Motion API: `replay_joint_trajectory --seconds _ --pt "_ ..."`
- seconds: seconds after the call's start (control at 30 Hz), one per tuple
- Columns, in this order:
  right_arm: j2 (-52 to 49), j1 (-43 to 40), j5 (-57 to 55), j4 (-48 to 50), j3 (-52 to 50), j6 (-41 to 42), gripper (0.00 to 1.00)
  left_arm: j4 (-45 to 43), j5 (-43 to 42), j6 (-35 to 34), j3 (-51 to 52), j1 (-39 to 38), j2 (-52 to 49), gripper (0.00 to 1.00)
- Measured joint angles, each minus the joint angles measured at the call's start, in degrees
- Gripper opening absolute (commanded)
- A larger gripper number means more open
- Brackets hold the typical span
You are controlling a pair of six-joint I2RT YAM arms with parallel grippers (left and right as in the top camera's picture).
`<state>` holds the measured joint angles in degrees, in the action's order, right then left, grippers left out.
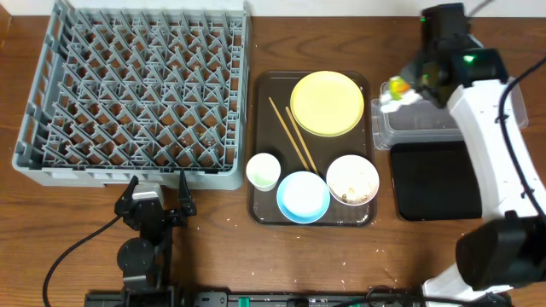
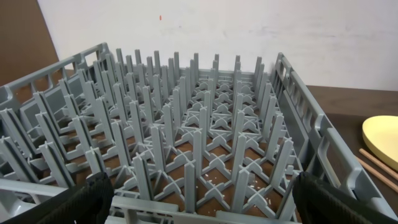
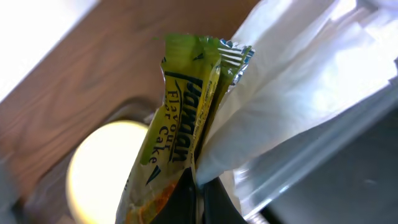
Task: Sort waste into correct bins and load items into the dishwasher
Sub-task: 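Carry the wrapper and tissue into the clear plastic bin and release, then grasp the pink bowl of rice with the right gripper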
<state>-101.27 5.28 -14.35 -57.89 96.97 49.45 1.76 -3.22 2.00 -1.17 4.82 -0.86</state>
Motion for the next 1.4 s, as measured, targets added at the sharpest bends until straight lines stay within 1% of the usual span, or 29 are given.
replay_joint_trajectory --seconds 0.13,0.17,0.2,0.23,0.27,0.33,0.37,0.43,0.47,0.53,0.63,0.67,0.77,0.87,1.03,1.13,1.3,1.4 --pt "-1.14 -4.52 -1.7 2.08 -4.83 2.95 0.02 0.0 0.0 -0.02 0.0 0.0 0.0 0.93" --pt "-1.27 -5.31 -1.9 3.67 -6.36 3.43 0.36 0.0 0.0 0.0 0.0 0.0 0.0 0.93" --pt "-1.44 -6.38 -2.1 5.49 -8.59 4.02 0.62 0.0 -0.02 -0.02 0.0 0.0 0.0 0.93" --pt "-1.53 -7.08 -2.16 7.98 -10.75 4.63 0.76 0.0 0.0 -0.02 0.0 0.0 0.0 0.93" --pt "-1.57 -7.69 -2.14 9.68 -12.41 4.87 0.84 0.0 0.0 -0.02 0.0 0.0 0.0 0.93" --pt "-1.77 -8.24 -2.12 11.5 -14.14 4.98 0.91 0.0 0.0 -0.02 0.0 0.0 0.0 0.93" --pt "-1.86 -8.44 -2.08 11.98 -14.49 4.92 0.93 0.0 0.0 -0.02 0.0 0.0 0.0 0.93" --pt "-1.88 -8.59 -1.14 13.66 -14.69 2.75 0.93 0.0 0.0 -0.02 0.0 0.0 0.0 0.93" --pt "-1.84 -8.59 0.28 14.6 -14.53 0.61 0.9 0.0 -0.02 0.0 0.0 0.0 0.0 0.93" --pt "-1.81 -8.59 2.97 15.02 -14.16 -3.04 0.88 0.0 0.0 0.0 0.02 0.0 0.0 0.93" --pt "-0.96 -8.57 10.6 15.3 -13.33 -10.4 0.8 0.0 -0.02 -0.02 0.0 0.0 0.0 0.93" --pt "0.46 -8.35 15.72 15.3 -13.05 -15.04 0.8 0.0 0.0 -0.02 0.0 0.0 0.0 0.93" --pt "4.74 -5.95 23.85 12.35 -12.35 -21.57 0.79 0.0 0.0 -0.02 0.0 0.0 0.0 0.93" --pt "8.72 0.0 28.13 7.17 -11.47 -25.31 0.79 0.0 0.0 -0.02 0.0 0.0 0.0 0.93" --pt "8.9 10.6 28.22 0.55 -11.45 -28.26 0.77 0.02 0.0 -0.02 0.0 0.0 0.0 0.93" --pt "7.56 16.17 25.92 -1.66 -12.28 -28.89 0.71 0.0 0.0 -0.02 0.0 0.0 0.0 0.93" --pt "4.15 21.49 22.14 -2.34 -12.74 -27.54 0.58 0.0 0.0 0.0 0.0 0.0 0.0 0.93" --pt "-1.29 24.48 19.15 -2.75 -12.87 -24.24 0.56 0.0 0.0 -0.02 0.0 0.0 0.0 0.93"
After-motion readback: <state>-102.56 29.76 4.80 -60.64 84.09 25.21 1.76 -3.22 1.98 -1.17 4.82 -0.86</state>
